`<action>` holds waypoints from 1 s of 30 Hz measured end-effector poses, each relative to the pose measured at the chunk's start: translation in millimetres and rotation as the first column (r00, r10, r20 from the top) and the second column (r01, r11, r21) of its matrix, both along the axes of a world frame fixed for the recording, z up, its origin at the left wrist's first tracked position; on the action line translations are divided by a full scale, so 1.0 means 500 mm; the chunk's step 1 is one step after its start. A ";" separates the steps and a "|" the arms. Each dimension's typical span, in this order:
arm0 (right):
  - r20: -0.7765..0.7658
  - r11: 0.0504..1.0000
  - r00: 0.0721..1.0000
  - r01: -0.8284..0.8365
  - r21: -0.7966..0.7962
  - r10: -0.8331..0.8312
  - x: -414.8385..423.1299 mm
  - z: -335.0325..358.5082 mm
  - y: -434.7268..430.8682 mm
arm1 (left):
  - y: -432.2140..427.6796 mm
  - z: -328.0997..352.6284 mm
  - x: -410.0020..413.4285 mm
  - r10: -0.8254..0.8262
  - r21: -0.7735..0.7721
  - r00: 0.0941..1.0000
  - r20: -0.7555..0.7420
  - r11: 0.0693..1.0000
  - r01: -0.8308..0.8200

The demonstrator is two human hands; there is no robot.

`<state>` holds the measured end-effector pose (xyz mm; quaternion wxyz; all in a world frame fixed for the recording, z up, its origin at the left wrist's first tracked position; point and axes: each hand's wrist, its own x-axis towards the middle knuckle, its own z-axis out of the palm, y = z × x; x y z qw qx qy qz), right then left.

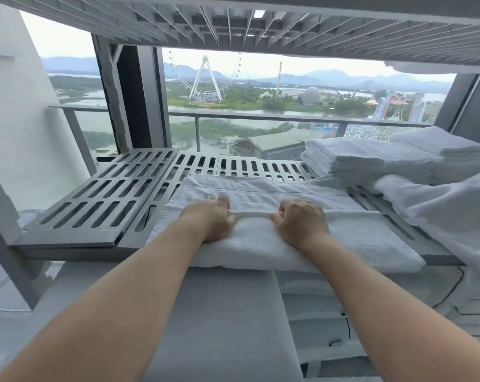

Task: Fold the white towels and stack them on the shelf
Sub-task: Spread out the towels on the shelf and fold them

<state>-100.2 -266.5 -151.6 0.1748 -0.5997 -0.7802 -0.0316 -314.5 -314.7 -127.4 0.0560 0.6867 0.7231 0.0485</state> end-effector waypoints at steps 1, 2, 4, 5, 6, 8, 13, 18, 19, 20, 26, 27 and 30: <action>0.012 1.000 1.000 0.012 -0.011 -0.012 0.003 0.001 0.003 | 0.005 0.005 0.008 0.019 -0.019 1.000 -0.022 1.000 -0.019; 0.020 1.000 1.000 0.018 -0.014 -0.018 0.007 0.003 0.007 | 0.012 0.010 0.020 0.042 -0.039 0.998 -0.052 0.998 -0.044; 0.020 1.000 1.000 0.014 0.008 -0.014 0.016 0.008 0.020 | 0.032 0.016 0.050 0.092 -0.064 0.990 -0.111 0.993 -0.099; 0.019 0.999 1.000 0.013 0.032 -0.014 0.022 0.012 0.026 | 0.042 0.017 0.066 0.106 -0.067 0.986 -0.132 0.991 -0.116; 0.015 0.998 1.000 0.018 0.060 -0.019 0.031 0.017 0.036 | 0.054 0.017 0.082 0.102 -0.057 0.984 -0.147 0.992 -0.111; -0.016 0.997 0.999 0.031 0.077 -0.029 0.053 0.023 0.056 | 0.076 0.013 0.106 0.022 -0.016 0.992 -0.126 1.000 -0.024; -0.072 0.999 0.997 0.029 0.015 -0.027 0.083 0.014 0.105 | 0.157 0.002 0.174 -0.229 0.017 0.965 0.125 0.973 0.228; -0.072 0.998 0.996 0.057 0.003 -0.057 0.106 0.006 0.118 | 0.202 -0.005 0.236 -0.119 -0.113 0.993 0.024 0.986 0.121; -0.075 0.998 0.995 0.068 0.012 -0.067 0.111 0.005 0.119 | 0.203 -0.005 0.245 -0.090 -0.134 0.996 -0.008 0.987 0.088; -0.081 0.997 0.994 0.071 0.019 -0.070 0.115 0.004 0.120 | 0.201 -0.004 0.253 -0.056 -0.155 0.998 -0.023 0.986 0.052; -0.047 1.000 0.999 0.016 0.024 -0.015 0.158 0.008 0.113 | 0.177 -0.009 0.264 -0.009 -0.139 0.999 -0.041 0.990 0.003; -0.027 0.999 1.000 0.016 0.034 -0.016 0.172 0.006 0.109 | 0.178 -0.010 0.265 0.000 -0.152 0.999 -0.043 0.988 -0.006; 0.006 0.998 0.999 0.039 0.042 -0.040 0.197 0.000 0.101 | 0.179 -0.011 0.275 0.007 -0.179 0.998 -0.055 0.984 -0.017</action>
